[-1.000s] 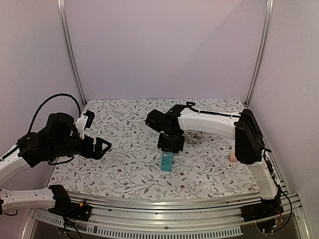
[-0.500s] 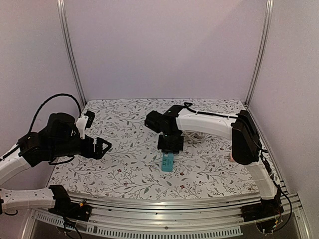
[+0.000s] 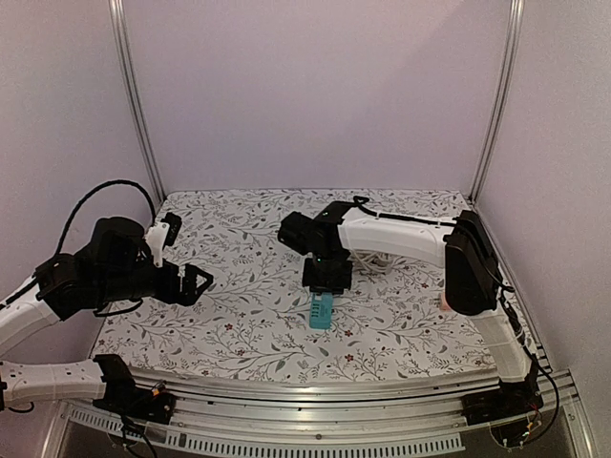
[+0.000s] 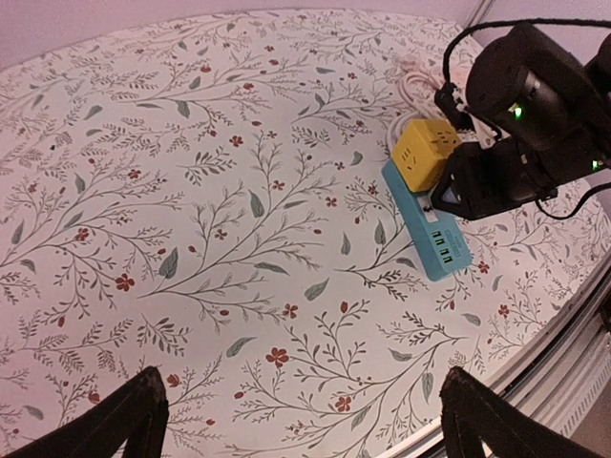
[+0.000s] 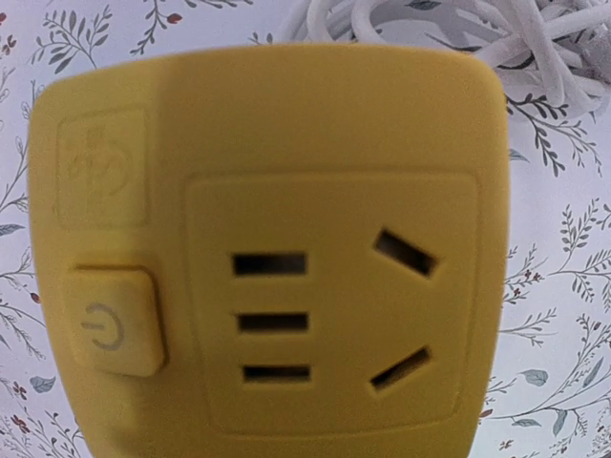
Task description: Insert the plug
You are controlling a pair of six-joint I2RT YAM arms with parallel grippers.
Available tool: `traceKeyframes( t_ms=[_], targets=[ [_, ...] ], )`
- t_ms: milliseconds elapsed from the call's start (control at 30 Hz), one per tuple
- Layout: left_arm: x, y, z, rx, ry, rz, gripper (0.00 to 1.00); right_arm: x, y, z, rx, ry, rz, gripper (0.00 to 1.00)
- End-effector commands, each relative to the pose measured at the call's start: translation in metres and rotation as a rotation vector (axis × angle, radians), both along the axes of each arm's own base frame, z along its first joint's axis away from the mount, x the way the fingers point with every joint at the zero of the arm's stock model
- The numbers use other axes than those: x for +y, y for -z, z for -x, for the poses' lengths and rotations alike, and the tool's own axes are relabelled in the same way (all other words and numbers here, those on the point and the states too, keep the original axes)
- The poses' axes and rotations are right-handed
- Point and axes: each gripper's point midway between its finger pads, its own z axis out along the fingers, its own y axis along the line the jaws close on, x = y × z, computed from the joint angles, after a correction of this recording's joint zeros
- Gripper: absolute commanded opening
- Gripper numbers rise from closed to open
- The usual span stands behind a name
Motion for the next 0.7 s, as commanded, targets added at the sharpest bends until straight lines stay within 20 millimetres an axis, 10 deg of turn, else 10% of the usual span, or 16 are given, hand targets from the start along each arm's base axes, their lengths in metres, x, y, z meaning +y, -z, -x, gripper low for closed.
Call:
traceKeyframes(
  t_ms=[0,667],
  targets=[
    [0.001,0.006,0.001,0.005,0.007,-0.02,0.99,-0.036,0.051,0.041,0.221,-0.012,0.157,0.14],
    [-0.002,0.003,0.002,-0.001,0.024,-0.005,0.99,-0.014,-0.028,0.026,0.091,0.023,-0.03,0.61]
  ],
)
